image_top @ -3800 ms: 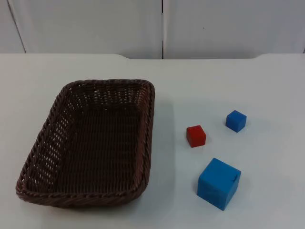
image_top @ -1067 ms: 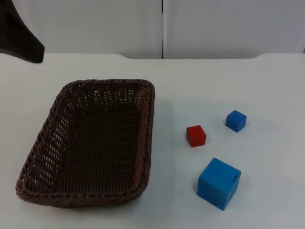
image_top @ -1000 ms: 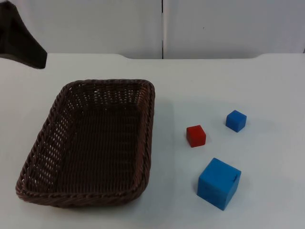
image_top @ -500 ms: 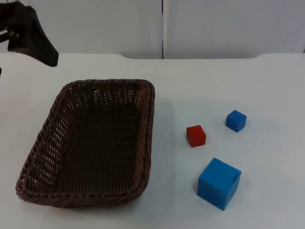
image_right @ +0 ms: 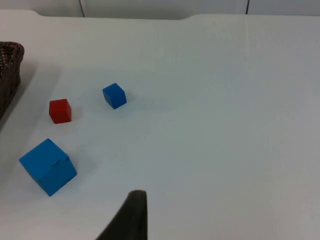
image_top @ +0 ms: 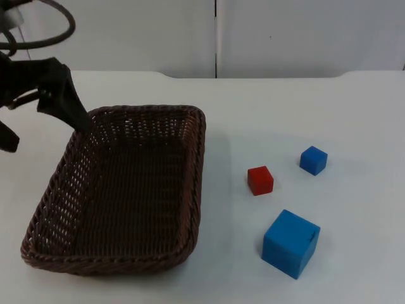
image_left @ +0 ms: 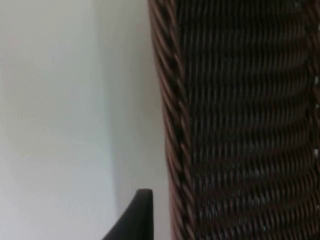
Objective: Pick up the basket with the left hand and place the largest block into the basket with the right hand.
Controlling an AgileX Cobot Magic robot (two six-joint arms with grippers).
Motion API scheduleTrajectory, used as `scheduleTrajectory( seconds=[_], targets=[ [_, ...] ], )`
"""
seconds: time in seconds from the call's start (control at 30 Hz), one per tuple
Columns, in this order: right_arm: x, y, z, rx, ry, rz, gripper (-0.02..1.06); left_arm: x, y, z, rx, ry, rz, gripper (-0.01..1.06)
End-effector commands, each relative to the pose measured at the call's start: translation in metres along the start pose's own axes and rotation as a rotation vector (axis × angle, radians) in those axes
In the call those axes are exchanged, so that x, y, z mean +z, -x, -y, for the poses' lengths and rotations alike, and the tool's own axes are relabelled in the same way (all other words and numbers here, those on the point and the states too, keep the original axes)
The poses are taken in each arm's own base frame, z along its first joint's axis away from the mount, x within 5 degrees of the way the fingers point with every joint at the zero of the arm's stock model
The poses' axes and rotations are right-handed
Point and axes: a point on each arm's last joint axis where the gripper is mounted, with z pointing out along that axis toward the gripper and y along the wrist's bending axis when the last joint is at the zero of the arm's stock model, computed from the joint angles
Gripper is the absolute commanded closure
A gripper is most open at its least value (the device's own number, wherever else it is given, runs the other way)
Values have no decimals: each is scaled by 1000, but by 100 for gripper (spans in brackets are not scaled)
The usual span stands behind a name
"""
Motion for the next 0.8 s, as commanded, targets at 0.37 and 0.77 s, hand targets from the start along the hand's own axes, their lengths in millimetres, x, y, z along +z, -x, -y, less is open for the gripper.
scheduleTrajectory(
  seconds=[0.37, 0.77],
  targets=[
    [0, 0, 0, -3, 4, 5, -1, 46, 17, -18, -39, 2, -88, 0],
    [0, 0, 0, -3, 4, 5, -1, 90, 16, -35, -76, 9, -174, 0]
  ],
)
